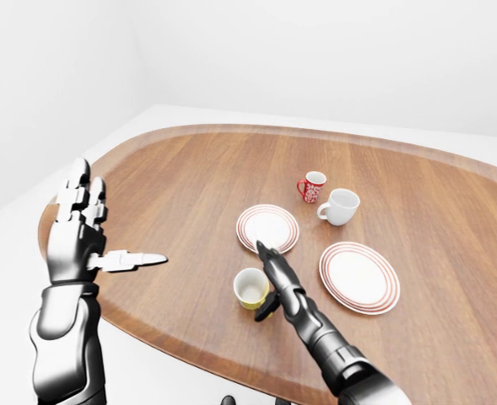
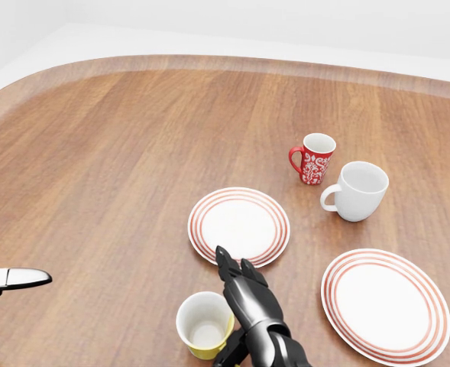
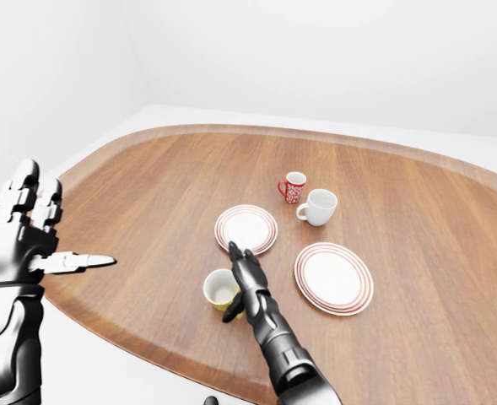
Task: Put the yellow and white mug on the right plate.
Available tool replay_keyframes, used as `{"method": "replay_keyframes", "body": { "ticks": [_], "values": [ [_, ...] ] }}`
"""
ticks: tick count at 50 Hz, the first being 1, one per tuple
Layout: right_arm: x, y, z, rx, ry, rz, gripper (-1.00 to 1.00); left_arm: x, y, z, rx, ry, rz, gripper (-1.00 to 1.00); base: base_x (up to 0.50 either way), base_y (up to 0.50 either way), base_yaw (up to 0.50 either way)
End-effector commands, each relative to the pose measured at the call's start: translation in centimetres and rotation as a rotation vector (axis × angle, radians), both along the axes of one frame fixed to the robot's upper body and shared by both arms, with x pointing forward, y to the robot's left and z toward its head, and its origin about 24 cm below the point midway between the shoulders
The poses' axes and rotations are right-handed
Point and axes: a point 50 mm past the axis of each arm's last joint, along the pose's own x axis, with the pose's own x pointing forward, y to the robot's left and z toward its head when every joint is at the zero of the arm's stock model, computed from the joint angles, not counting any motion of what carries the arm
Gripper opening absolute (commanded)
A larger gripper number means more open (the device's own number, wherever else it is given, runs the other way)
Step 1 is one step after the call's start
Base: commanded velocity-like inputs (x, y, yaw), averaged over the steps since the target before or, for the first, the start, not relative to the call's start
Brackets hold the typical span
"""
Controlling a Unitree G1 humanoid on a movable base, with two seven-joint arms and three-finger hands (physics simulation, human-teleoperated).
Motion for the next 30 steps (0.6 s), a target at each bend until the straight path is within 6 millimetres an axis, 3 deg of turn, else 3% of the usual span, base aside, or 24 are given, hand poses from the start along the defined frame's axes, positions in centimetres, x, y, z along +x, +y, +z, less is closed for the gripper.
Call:
{"method": "replay_keyframes", "body": {
  "ticks": [1,13,14,15,30],
  "values": [
    [0.29,0.30,0.18,-0.002,-0.007,0.000,1.00,0.01,-0.19,-0.04,0.001,0.001,-0.006,1.00,0.00,0.00,0.00],
    [0.28,0.35,0.19,-0.004,-0.009,0.003,1.00,0.01,-0.21,-0.07,0.002,0.003,-0.006,1.00,0.00,0.00,0.00],
    [0.28,0.35,0.19,-0.004,-0.009,0.003,0.44,0.02,-0.22,-0.06,0.002,0.002,-0.006,1.00,0.00,0.00,0.00],
    [0.28,0.32,0.22,-0.006,-0.013,0.003,-1.00,0.04,-0.23,-0.12,0.002,0.005,-0.007,1.00,0.00,0.00,0.00],
    [0.23,0.16,0.24,-0.003,-0.014,0.000,-1.00,-0.04,-0.30,0.02,0.005,-0.001,-0.007,1.00,0.00,0.00,0.00]
  ]
}}
